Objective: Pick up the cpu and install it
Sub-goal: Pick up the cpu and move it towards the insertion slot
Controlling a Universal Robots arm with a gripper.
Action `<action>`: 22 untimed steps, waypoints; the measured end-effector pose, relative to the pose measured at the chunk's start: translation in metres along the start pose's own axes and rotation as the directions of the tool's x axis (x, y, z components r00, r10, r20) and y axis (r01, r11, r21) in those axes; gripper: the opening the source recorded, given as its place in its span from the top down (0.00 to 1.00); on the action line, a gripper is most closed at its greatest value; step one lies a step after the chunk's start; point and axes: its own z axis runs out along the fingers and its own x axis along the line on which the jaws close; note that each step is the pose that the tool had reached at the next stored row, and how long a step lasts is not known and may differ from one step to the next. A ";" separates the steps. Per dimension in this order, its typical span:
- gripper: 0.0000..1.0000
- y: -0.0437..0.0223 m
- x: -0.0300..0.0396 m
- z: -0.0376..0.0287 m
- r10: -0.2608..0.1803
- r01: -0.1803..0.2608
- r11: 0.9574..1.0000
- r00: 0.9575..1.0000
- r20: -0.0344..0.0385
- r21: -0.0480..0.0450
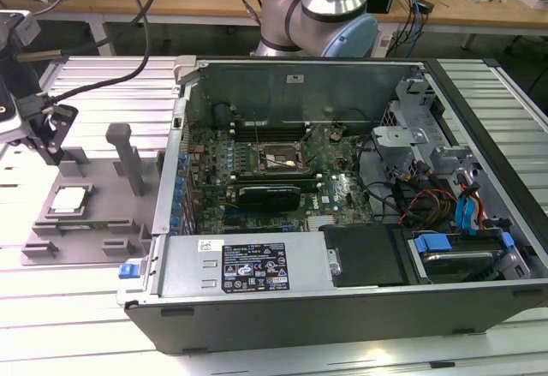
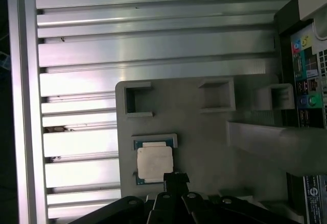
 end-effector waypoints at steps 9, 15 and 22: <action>0.89 -0.0005 0.0034 0.0092 0.000 0.000 1.000 1.000 0.000 0.000; 0.89 -0.0011 0.0083 0.0166 0.000 0.000 1.000 1.000 0.000 0.000; 0.89 -0.0015 0.0146 0.0242 0.000 0.000 1.000 1.000 0.000 0.000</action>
